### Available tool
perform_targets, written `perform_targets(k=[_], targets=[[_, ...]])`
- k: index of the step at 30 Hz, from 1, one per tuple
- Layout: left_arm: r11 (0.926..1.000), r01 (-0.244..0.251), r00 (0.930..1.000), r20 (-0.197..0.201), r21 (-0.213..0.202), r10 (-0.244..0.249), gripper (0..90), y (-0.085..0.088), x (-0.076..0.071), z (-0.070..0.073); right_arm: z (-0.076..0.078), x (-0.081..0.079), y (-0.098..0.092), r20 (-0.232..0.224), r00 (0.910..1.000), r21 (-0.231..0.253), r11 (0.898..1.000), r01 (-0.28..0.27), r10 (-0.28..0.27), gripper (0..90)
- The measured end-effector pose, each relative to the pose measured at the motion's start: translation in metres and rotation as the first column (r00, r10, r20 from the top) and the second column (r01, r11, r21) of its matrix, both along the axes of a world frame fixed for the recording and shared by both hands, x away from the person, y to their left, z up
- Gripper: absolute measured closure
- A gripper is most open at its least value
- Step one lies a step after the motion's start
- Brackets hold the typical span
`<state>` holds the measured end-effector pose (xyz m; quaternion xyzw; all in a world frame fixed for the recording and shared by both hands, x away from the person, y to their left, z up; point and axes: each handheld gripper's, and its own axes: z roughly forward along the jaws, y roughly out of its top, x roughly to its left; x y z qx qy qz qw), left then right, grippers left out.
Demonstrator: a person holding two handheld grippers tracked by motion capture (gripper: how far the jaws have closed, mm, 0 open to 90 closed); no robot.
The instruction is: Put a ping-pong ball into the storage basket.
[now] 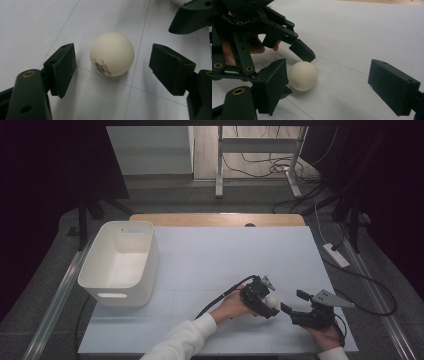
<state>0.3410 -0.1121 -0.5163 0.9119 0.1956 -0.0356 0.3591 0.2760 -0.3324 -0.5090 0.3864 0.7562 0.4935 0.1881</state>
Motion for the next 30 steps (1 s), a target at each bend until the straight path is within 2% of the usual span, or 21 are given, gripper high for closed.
perform_targets(k=[4,9,24,30], targets=[[1.0000,0.000,1.0000,0.009,0.010,0.000,30.9,-0.002,0.000,-0.003,0.000,0.000,0.000,-0.001,1.0000,-0.003,1.000,-0.001,0.001,16.3],[0.9999,-0.012,0.9997,0.023,0.011,0.012,49.9,-0.002,-0.001,-0.001,0.000,0.000,0.000,0.002,1.0000,0.001,1.000,0.000,0.000,16.3],[1.0000,0.001,0.9993,0.038,-0.001,-0.001,50.9,0.005,-0.002,0.006,-0.001,0.000,0.000,0.002,1.0000,-0.002,1.000,-0.001,0.001,16.4],[0.9999,-0.011,0.9990,0.043,-0.012,0.012,50.9,0.009,-0.004,0.009,-0.001,0.000,0.000,0.000,1.0000,-0.004,1.000,-0.003,0.003,16.4]])
